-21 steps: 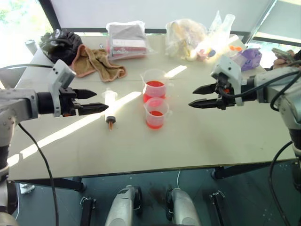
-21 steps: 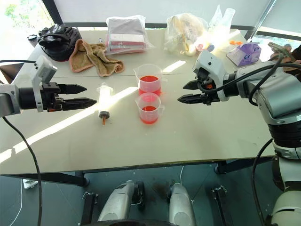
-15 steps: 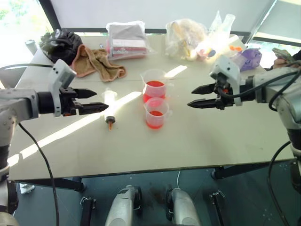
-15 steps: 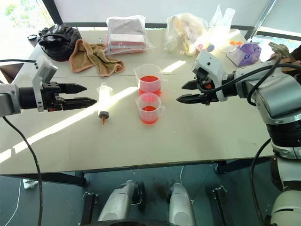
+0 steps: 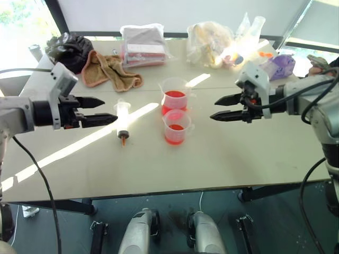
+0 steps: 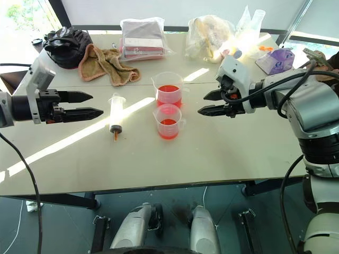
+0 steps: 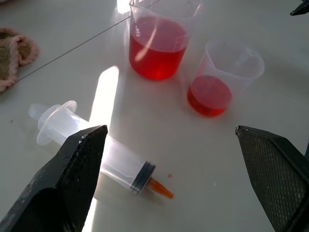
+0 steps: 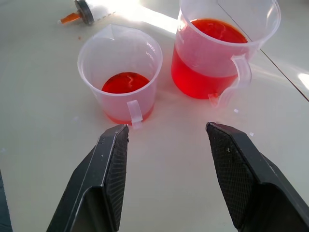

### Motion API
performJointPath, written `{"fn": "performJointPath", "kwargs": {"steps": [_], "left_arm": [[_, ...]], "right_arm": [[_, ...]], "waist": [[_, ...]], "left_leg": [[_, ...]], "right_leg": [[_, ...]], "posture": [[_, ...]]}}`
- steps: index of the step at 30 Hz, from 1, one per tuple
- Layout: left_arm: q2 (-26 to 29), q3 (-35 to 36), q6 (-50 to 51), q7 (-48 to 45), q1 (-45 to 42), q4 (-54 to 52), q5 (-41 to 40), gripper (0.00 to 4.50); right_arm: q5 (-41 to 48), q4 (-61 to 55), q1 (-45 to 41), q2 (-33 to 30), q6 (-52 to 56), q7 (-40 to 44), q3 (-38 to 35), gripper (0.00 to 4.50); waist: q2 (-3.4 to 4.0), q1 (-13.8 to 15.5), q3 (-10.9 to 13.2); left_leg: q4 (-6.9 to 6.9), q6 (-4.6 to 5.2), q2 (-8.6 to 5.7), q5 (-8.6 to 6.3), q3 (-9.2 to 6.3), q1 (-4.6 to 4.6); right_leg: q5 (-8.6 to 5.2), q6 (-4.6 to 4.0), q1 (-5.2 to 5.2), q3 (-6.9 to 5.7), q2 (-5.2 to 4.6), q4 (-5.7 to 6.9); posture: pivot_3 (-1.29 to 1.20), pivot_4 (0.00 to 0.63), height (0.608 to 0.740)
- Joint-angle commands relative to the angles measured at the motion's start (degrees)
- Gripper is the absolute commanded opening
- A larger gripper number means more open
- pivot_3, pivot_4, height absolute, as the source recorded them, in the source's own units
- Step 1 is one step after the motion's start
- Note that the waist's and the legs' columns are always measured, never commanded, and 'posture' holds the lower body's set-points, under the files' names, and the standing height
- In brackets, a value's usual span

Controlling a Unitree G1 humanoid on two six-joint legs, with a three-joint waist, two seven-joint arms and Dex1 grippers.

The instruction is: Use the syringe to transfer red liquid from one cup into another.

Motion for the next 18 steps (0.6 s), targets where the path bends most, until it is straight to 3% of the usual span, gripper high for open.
{"fn": "performJointPath", "kwargs": {"steps": [1, 12, 18], "left_arm": [[0.3, 1.0, -1.4, -0.1, -0.1, -0.3, 0.5, 4.45], [-0.6, 0.7, 1.0, 1.1, -2.0, 1.8, 0.3, 4.45], [-8.4, -4.3, 17.0, 16.5, -18.5, 8.2, 4.1, 4.45]], "right_arm": [[0.0, -1.9, -0.5, -0.7, -0.8, 0.2, -1.6, 2.66], [0.7, -3.2, -0.5, -0.6, 1.5, -0.3, -2.2, 2.66], [1.3, -4.6, 0.3, 0.3, 2.6, -2.0, -2.7, 2.66]], "waist": [[0.00, -0.1, 0.0], [0.00, 0.0, 0.0], [0.00, 0.4, 0.0]], "left_leg": [[0.00, 0.00, 0.00, 0.00, 0.00, 0.00], [0.02, 0.00, 0.01, 0.00, -0.01, 0.00], [0.31, 0.08, 0.01, -0.04, -0.13, -0.01]], "right_leg": [[0.00, 0.00, 0.00, 0.00, 0.00, 0.00], [0.00, 0.00, -0.01, 0.00, 0.00, 0.02], [0.01, 0.01, 0.20, -0.14, 0.04, 0.09]], "posture": [[0.00, 0.150, 0.740], [0.00, 0.150, 0.740], [0.00, 0.150, 0.740]]}}
